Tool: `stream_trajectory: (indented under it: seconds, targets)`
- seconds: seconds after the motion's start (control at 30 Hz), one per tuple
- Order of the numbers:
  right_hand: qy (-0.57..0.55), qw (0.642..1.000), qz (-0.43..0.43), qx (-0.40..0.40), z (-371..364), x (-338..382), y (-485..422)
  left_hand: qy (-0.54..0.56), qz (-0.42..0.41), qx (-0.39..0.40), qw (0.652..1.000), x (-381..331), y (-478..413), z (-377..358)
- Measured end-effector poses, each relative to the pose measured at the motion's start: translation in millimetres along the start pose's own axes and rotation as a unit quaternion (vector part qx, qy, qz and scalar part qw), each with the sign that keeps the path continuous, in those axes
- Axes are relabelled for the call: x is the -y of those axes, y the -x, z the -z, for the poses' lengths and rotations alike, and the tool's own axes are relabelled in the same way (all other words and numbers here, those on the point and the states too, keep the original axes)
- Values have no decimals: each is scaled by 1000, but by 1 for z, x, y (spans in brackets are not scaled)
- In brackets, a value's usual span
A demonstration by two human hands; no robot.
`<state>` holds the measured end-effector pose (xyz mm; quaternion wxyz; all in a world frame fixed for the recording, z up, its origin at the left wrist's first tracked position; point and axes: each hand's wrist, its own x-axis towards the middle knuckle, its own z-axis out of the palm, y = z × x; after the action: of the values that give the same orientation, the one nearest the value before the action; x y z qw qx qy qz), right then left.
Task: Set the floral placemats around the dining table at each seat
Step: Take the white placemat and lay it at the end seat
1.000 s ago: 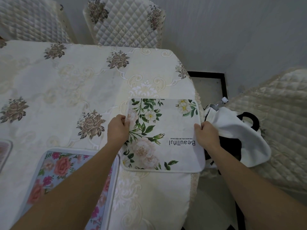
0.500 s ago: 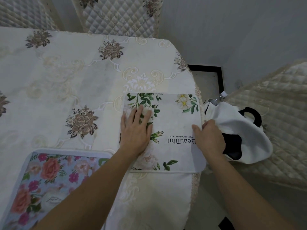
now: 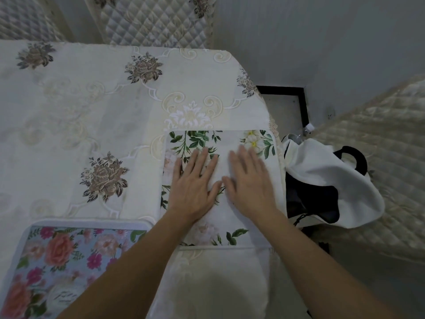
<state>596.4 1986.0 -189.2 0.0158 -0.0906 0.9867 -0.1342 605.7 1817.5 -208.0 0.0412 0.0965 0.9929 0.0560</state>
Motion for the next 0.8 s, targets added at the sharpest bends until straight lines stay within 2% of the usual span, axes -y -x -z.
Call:
stream_trajectory:
  seconds: [0.17,0.3,0.53,0.67,0.8]
  targets:
    - [37,999,28,20,-18,0,5,8,-10,5,1000,0,1,-2]
    - [55,998,-1,42,-10,-29,14,18,22,1,1000,25,11,2]
    - [54,997,-17,53,-3,-43,21,14,18,30,999,29,9,5]
    - [35,990,1,135,20,-45,20,22,36,60,997,24,15,26]
    - [35,991,16,125,60,-42,37,16,46,44,998,5,45,62]
